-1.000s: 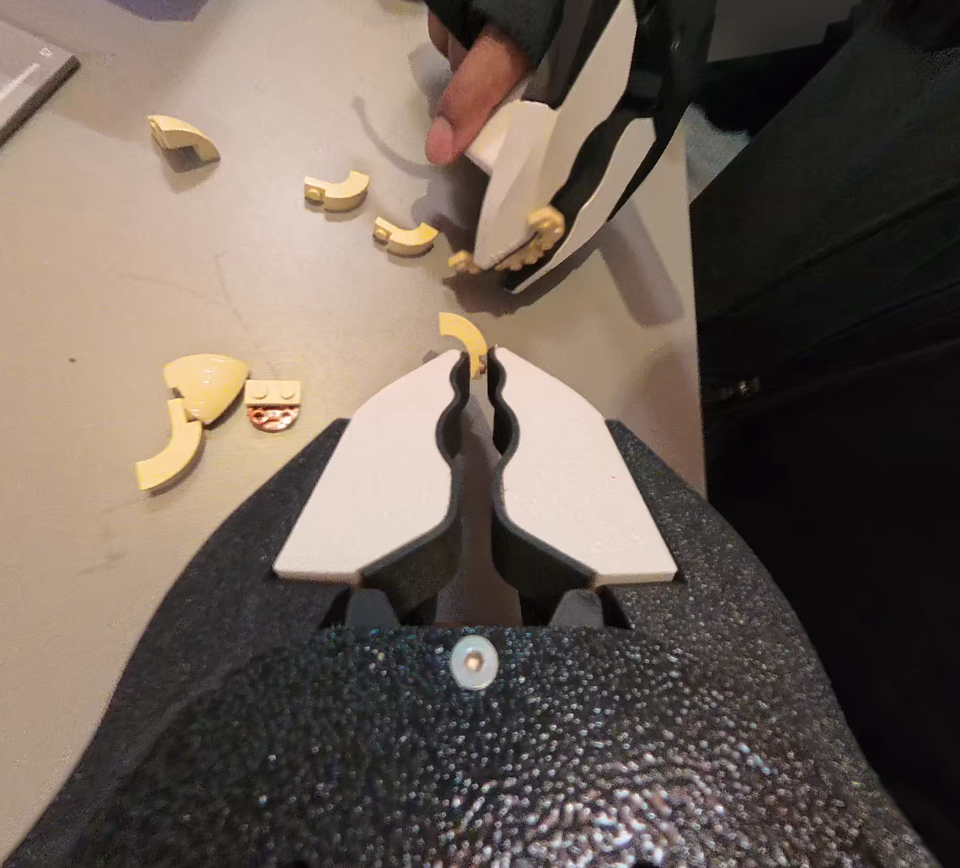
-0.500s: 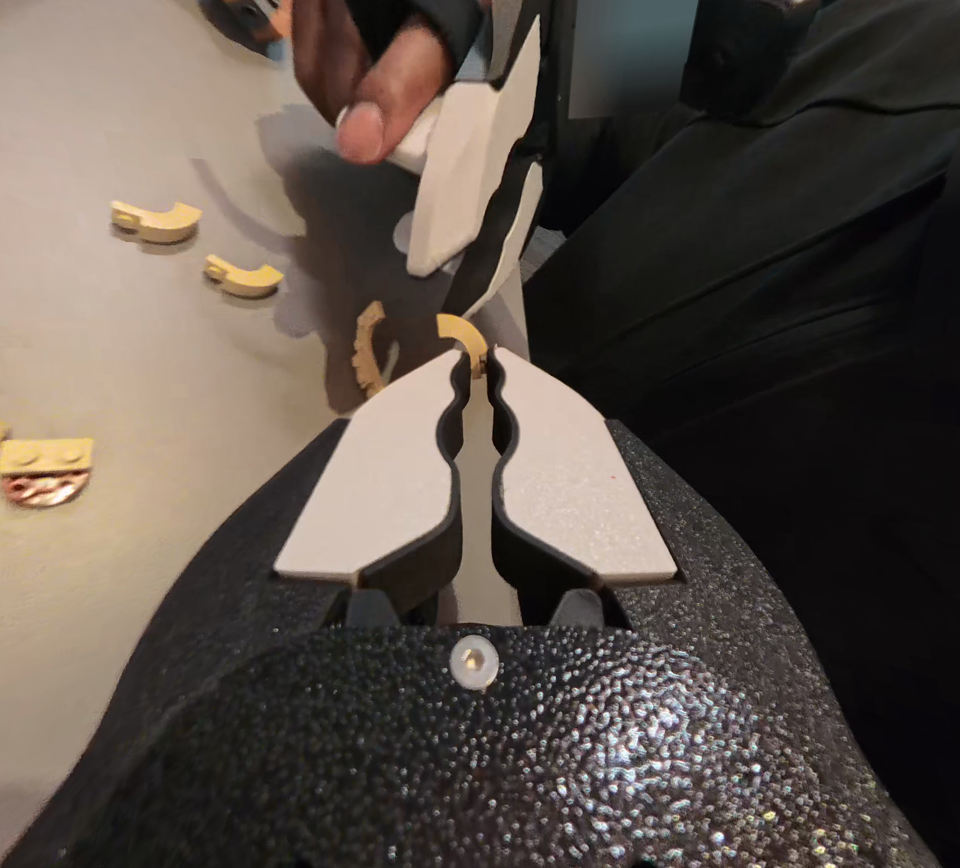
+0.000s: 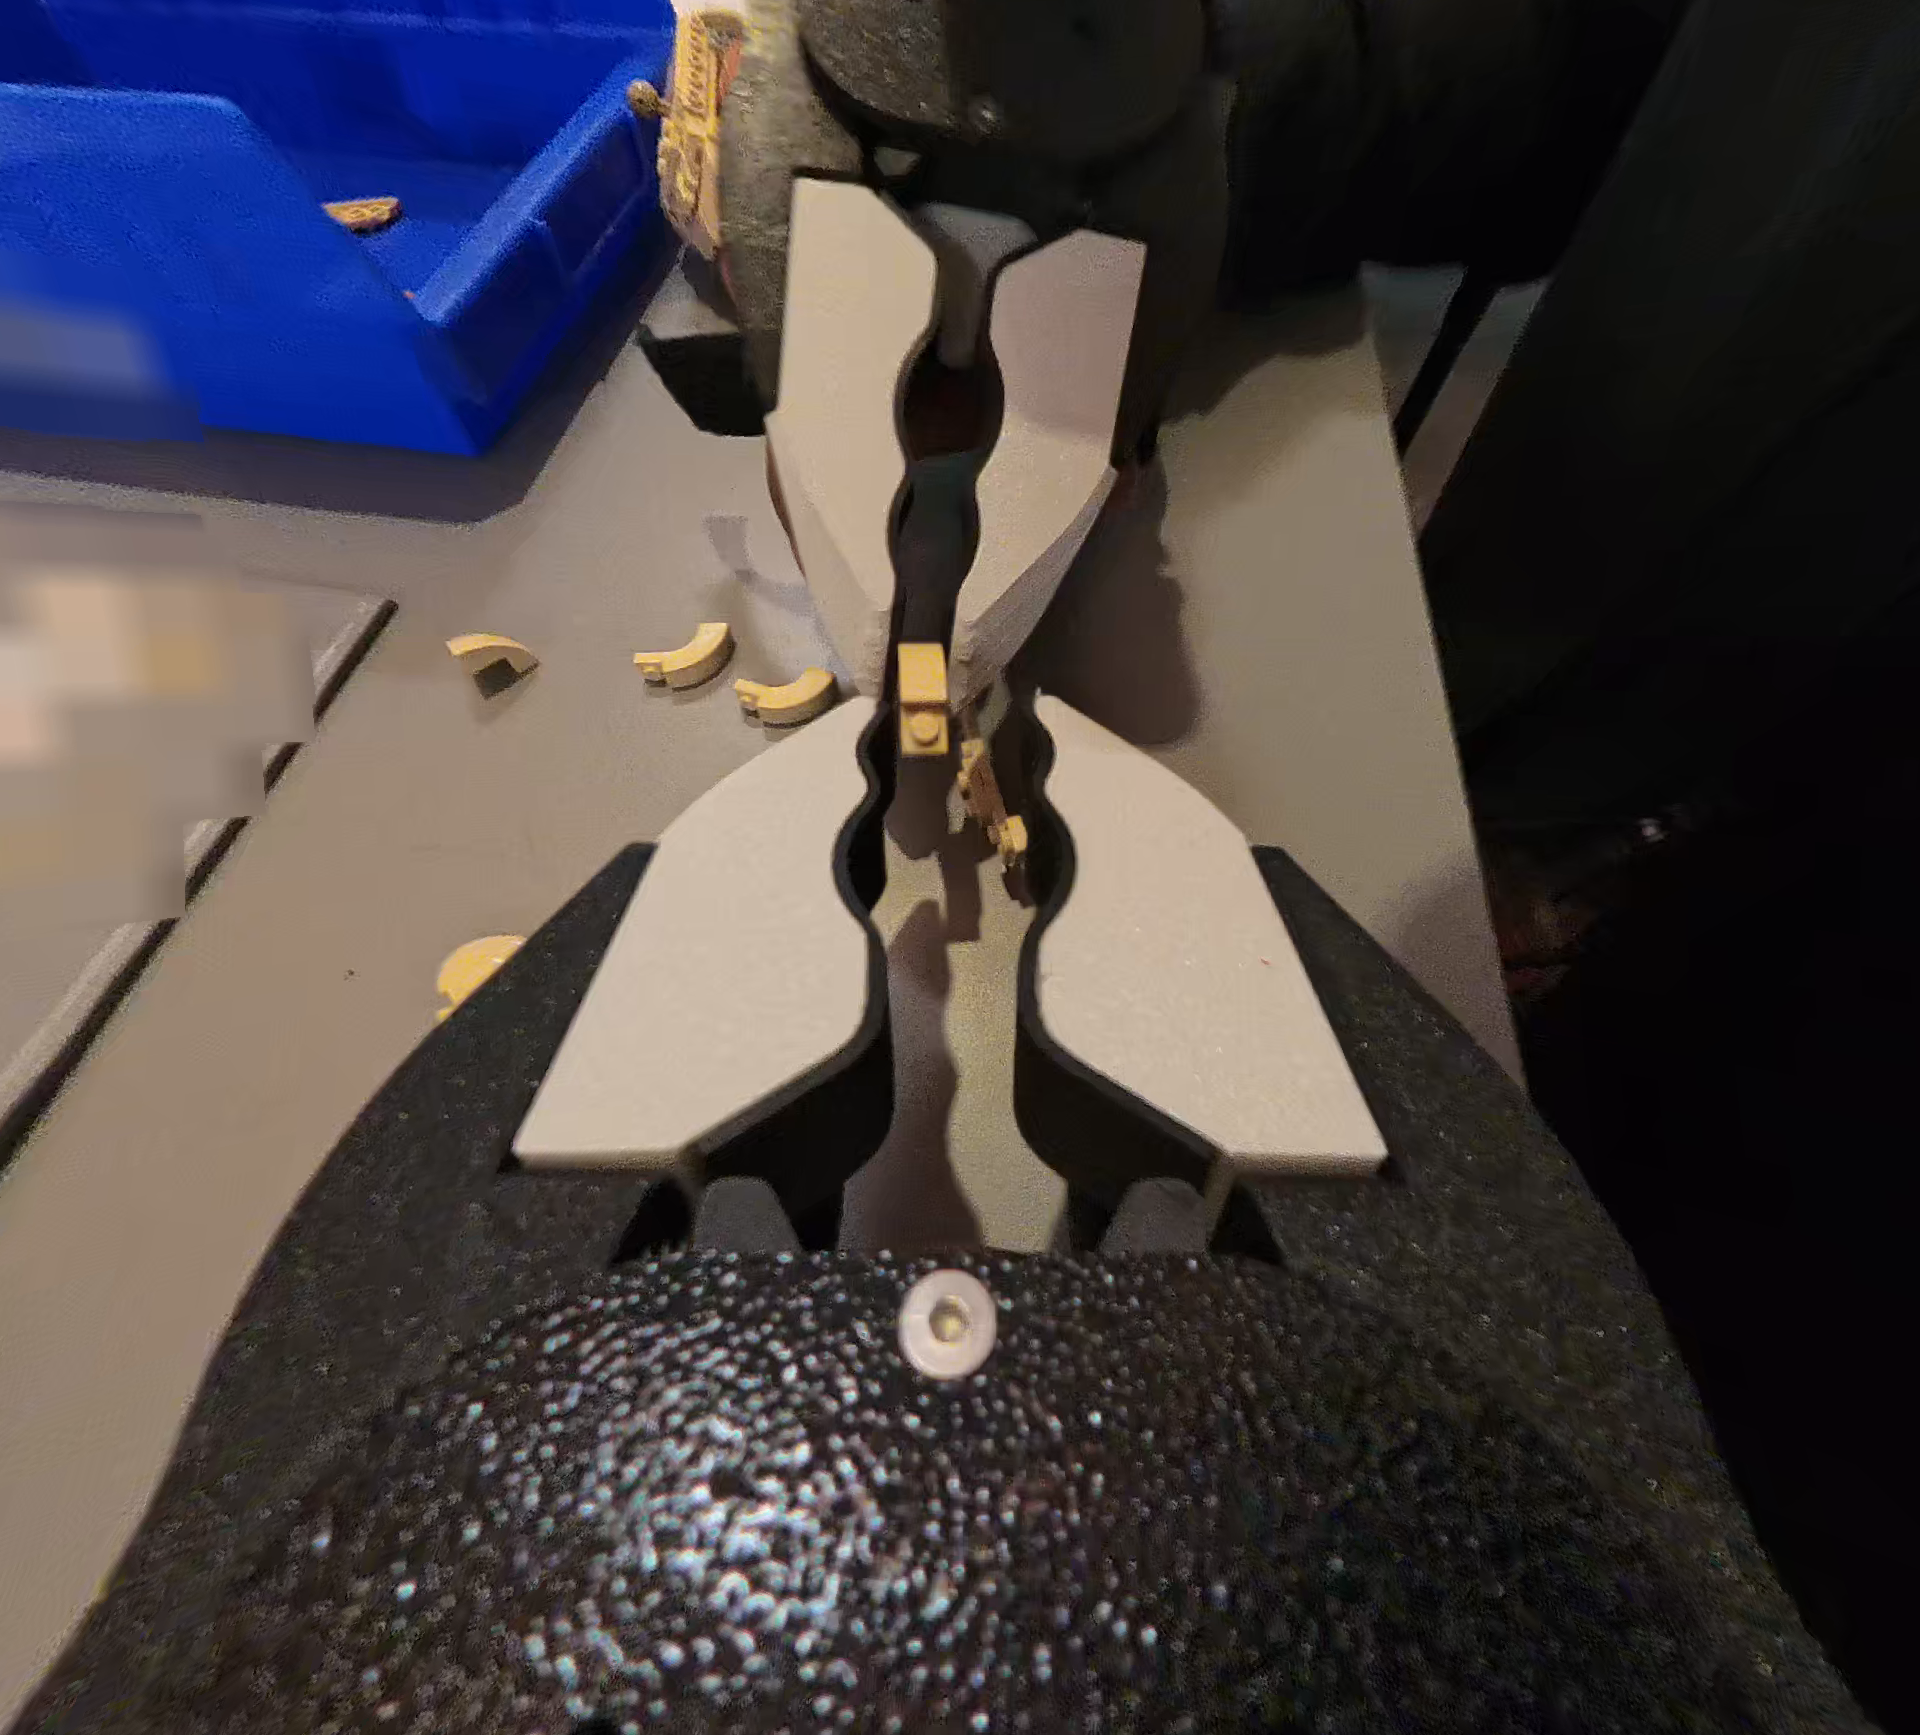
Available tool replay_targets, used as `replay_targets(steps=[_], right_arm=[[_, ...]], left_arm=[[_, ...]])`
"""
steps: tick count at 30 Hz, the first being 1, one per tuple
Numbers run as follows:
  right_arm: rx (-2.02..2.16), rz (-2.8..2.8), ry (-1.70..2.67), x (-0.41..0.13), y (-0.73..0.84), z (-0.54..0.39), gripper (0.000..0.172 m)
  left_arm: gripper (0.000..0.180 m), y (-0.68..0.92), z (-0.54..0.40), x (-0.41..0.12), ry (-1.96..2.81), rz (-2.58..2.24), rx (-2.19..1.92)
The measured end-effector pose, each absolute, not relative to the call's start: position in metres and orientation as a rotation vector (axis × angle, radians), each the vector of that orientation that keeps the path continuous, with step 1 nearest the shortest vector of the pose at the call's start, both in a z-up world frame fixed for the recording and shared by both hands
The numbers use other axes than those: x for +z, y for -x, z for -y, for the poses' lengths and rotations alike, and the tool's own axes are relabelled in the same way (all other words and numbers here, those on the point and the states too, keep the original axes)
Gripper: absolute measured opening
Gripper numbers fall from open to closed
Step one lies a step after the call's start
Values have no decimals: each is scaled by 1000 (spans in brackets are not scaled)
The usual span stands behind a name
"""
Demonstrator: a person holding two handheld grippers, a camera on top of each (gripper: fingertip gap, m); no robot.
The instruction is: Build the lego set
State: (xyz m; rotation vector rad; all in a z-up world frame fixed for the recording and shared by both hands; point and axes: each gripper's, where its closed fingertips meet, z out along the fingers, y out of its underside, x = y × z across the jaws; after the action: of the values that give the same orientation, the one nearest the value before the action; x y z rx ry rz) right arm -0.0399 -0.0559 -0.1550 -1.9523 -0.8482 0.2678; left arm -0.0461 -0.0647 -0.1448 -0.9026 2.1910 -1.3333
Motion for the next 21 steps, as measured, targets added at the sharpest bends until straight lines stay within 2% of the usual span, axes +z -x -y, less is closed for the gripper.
replay_targets(steps=[3, 7, 9, 14, 21], right_arm=[[260, 878, 1951, -157, 44, 58, 7], [165, 917, 1943, -161, 36, 58, 8], [150, 951, 2017, -171, 23, 65, 19], [308, 947, 2092, -185, 17, 79, 26], [398, 883, 2165, -188, 29, 80, 27]], left_arm=[[8, 40, 66, -151, 855, -2203, -1189], [8, 38, 63, -153, 931, -2188, -1250], [8, 38, 54, -158, 1090, -2177, -1332], [8, 52, 50, -174, 1191, -2269, -1338], [8, 59, 59, -181, 1222, -2323, -1328]])
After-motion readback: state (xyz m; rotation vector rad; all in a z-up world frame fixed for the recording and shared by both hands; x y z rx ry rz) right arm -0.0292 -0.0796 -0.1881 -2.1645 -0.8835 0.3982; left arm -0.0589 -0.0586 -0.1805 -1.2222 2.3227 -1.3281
